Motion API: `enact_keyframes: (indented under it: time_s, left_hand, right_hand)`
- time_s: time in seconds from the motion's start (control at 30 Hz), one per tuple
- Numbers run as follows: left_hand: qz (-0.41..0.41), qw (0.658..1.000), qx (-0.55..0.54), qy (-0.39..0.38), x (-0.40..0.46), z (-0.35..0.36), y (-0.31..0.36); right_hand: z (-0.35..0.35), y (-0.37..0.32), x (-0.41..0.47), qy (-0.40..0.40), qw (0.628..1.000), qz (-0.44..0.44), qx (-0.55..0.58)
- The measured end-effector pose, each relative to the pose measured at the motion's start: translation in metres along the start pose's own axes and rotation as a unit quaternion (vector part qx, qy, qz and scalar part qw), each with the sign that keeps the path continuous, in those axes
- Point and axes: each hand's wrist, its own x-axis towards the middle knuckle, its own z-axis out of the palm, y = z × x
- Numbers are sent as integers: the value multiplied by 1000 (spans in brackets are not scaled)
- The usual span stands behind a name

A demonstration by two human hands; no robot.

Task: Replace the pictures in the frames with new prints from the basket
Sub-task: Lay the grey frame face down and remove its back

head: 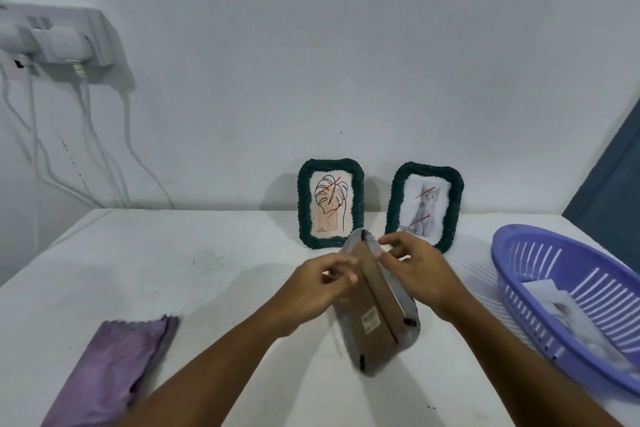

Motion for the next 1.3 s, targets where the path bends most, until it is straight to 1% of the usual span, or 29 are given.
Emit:
enact_keyframes:
  time_s: [0.07, 0.13, 0.2, 0.23, 0.33, 0.4, 0.5, 0.53, 0.63, 0.73, 0.83, 1.03, 1.2, 1.3]
  left_hand:
    - [9, 995, 98, 15, 2, -3, -16]
    - [23, 984, 176, 27, 1, -9, -35]
    - [30, 974, 222, 27, -3, -15, -54]
    - [31, 971, 235, 23, -7, -18, -62]
    - [52, 967, 250, 15, -23, -24, -81]
    - [65, 965, 253, 30, -30, -25, -90]
    - [90, 962, 252, 59, -35, -24, -98]
    - [97, 960, 253, 65, -35, -23, -100]
    - [114, 957, 253, 85, -35, -22, -103]
    - [121, 955, 252, 100, -33, -22, -105]
    - [118, 955, 248, 110, -27, -25, -105]
    - [116, 957, 237, 122, -17, -25, -107]
    - [108, 947, 277, 118, -17, -24, -109]
    - [110, 943, 289, 121, -18, -23, -108]
  right_hand:
    - [0, 11, -3, 8, 1000, 17, -6]
    - [8, 24, -10, 2, 999, 40, 33]
    - [20, 40, -19, -12, 996, 58, 66]
    - [28, 48, -24, -21, 996, 58, 58]
    - [48, 66, -35, -30, 999, 27, -8]
    - [56, 72, -35, -22, 999, -2, -50]
    - [63, 79, -30, -19, 986, -57, -156]
    - [64, 81, -27, -25, 983, -71, -166]
    - [64, 85, -19, -41, 981, -123, -144]
    - [63, 87, -12, -48, 984, -136, -104]
    - [65, 91, -7, -45, 984, -148, -94]
    - [68, 101, 1, -44, 975, -178, -128]
    - [70, 104, 4, -44, 970, -181, -154]
    - [70, 104, 4, -58, 965, -183, -179]
